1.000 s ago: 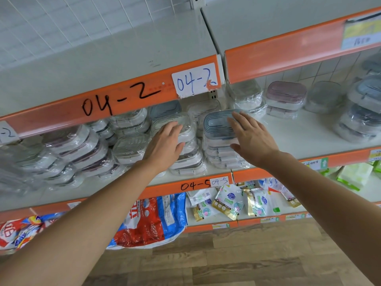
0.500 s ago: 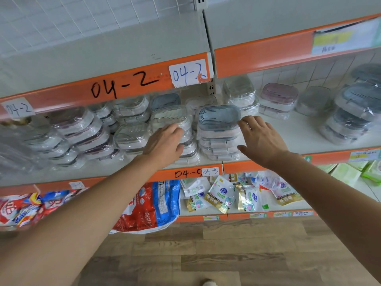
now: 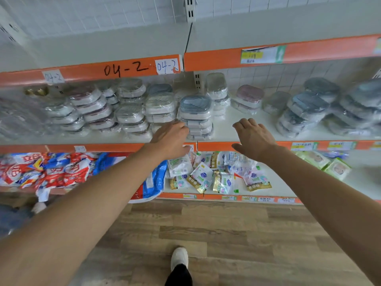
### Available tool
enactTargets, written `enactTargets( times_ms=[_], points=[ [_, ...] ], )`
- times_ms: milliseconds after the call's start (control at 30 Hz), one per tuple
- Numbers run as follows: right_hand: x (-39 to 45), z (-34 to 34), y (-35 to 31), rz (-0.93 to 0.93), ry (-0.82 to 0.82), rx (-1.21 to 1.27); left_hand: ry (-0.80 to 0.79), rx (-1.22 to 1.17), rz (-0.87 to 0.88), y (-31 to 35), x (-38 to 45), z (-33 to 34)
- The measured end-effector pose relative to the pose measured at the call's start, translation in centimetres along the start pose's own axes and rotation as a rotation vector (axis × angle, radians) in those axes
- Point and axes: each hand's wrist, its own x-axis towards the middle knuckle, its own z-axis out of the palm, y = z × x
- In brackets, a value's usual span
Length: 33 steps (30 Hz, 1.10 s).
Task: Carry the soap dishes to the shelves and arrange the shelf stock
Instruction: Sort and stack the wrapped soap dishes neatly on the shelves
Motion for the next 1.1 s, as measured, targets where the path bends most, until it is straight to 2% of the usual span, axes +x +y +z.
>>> enactTargets(
  times_ms=[267,467,700,900,1100],
  points=[
    [-3.9,-2.5,3.9,0.064,-0.008,0.066,0.016,-0.145,-0.017,6.0,0.4,-2.2],
    [-0.6,-1.5,7.5,0.103,-0.062,0.025,0.059,-0.214,0.021,7.0,7.1,-0.4],
    [4.6,4.0,11.1,0.127,-0.052,0.031,0.008,-0.24,0.025,8.8,14.1,5.8],
    [9.5,10.9,13.5,0.103,0.009,0.06,0.097,-0.229,-0.02,9.3,19.4,12.6],
    [13.6,14.0,15.8,0.096,0.07,0.03,0.205,-0.197,0.02,8.2,24.0,15.9]
  ],
)
